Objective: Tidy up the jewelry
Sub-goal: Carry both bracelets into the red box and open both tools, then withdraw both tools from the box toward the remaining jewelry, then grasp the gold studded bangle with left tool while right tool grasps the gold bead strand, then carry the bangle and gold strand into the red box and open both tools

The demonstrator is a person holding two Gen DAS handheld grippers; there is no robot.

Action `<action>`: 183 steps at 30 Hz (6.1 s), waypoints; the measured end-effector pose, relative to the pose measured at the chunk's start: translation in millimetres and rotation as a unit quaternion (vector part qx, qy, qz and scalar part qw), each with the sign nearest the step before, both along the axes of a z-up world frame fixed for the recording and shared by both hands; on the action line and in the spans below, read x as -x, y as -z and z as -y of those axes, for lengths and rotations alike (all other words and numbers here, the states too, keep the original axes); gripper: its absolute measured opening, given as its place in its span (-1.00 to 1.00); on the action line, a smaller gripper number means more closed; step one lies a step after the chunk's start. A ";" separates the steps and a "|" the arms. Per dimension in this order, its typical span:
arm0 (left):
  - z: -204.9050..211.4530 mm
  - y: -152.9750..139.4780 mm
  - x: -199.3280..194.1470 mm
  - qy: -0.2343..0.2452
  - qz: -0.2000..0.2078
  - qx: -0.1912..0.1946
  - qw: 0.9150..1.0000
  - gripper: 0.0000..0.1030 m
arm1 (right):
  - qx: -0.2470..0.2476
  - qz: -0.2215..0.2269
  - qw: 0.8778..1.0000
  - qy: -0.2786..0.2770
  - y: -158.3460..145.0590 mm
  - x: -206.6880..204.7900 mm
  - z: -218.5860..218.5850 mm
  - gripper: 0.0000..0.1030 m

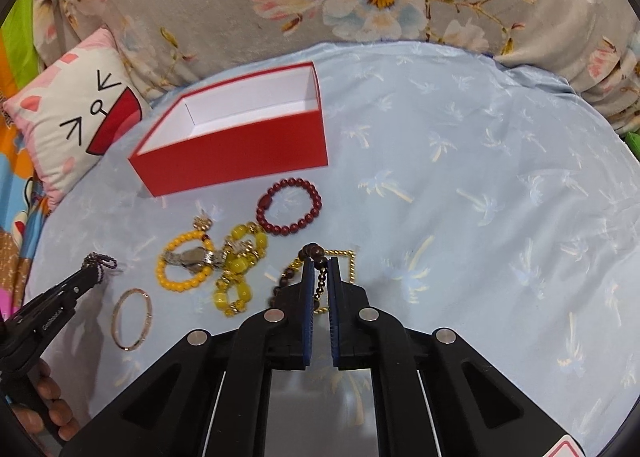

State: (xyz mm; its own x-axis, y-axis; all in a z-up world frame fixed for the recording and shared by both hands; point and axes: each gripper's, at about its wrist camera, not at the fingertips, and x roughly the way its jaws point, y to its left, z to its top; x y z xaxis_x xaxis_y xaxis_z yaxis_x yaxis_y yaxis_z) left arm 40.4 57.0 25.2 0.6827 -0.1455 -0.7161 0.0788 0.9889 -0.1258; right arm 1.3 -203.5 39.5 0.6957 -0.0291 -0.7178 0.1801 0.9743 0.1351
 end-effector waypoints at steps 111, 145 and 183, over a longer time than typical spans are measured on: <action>49.4 30.7 7.9 0.056 -0.020 -0.071 0.996 0.00 | -0.025 -0.030 0.999 -0.012 40.9 -0.7 9.9 0.07; 48.0 31.0 5.7 0.046 -0.020 -0.071 0.996 0.00 | 0.035 -0.040 0.998 0.022 44.5 -15.6 16.3 -0.92; 58.9 -76.3 -103.3 0.034 0.072 -0.047 0.996 0.00 | -0.018 0.054 0.997 -0.052 -59.0 -111.8 0.3 -0.92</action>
